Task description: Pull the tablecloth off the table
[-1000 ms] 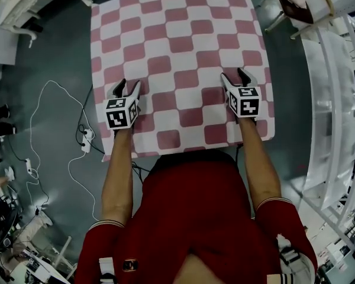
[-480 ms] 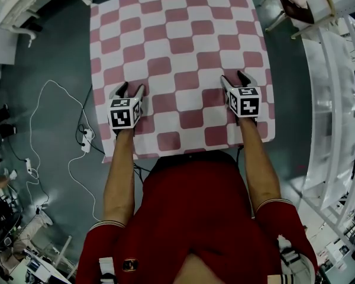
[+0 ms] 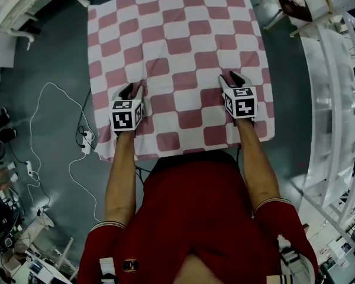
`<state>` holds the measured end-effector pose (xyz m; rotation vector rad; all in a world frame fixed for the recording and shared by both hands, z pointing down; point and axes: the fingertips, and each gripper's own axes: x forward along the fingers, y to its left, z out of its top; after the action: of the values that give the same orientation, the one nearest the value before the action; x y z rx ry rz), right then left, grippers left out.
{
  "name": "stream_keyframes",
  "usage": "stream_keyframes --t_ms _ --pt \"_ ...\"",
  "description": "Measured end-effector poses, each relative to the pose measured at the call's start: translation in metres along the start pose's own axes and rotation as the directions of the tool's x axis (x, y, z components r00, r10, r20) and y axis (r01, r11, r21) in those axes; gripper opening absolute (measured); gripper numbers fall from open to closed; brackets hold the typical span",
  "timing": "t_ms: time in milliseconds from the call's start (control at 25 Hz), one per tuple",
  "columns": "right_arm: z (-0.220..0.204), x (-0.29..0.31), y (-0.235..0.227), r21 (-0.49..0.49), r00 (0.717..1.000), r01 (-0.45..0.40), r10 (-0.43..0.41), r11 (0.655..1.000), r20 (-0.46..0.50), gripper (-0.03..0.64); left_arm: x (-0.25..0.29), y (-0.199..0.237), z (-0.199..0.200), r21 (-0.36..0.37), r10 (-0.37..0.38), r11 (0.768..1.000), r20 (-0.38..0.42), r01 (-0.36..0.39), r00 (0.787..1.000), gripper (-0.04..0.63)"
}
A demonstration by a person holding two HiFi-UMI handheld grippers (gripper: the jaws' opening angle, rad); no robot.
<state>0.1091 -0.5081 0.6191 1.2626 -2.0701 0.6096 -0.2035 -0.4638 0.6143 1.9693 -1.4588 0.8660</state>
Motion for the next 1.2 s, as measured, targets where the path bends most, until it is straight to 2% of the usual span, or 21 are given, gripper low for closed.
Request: stream_keyframes --t_ms 200,440,680,880,1200 --pt "0.0 0.0 0.005 -0.007 1.0 -0.004 0.004 1.0 -0.002 0.1 0.002 -0.013 0.002 0.001 -0.018 1.0 0.007 0.018 1.0 0.028" --pt "-0.005 -0.002 0.011 -0.026 1.0 0.011 -0.011 1.0 -0.009 0.02 0.004 -0.021 -0.001 -0.004 -0.043 0.999 0.007 0.043 0.999 0.012" --pt "-0.007 -0.008 0.018 0.001 1.0 -0.009 0.009 1.0 0.003 0.012 0.0 -0.023 -0.004 0.004 -0.064 0.998 0.015 0.064 0.998 0.012" --pt "-0.013 -0.027 0.024 0.034 0.998 -0.03 0.027 0.999 0.064 0.011 -0.01 -0.042 -0.01 -0.037 -0.13 0.991 0.051 0.132 0.99 0.012" --pt "-0.02 -0.053 0.037 0.068 0.99 -0.067 0.057 0.995 0.13 0.011 -0.028 -0.069 -0.011 -0.03 -0.214 0.975 0.112 0.218 0.97 0.012"
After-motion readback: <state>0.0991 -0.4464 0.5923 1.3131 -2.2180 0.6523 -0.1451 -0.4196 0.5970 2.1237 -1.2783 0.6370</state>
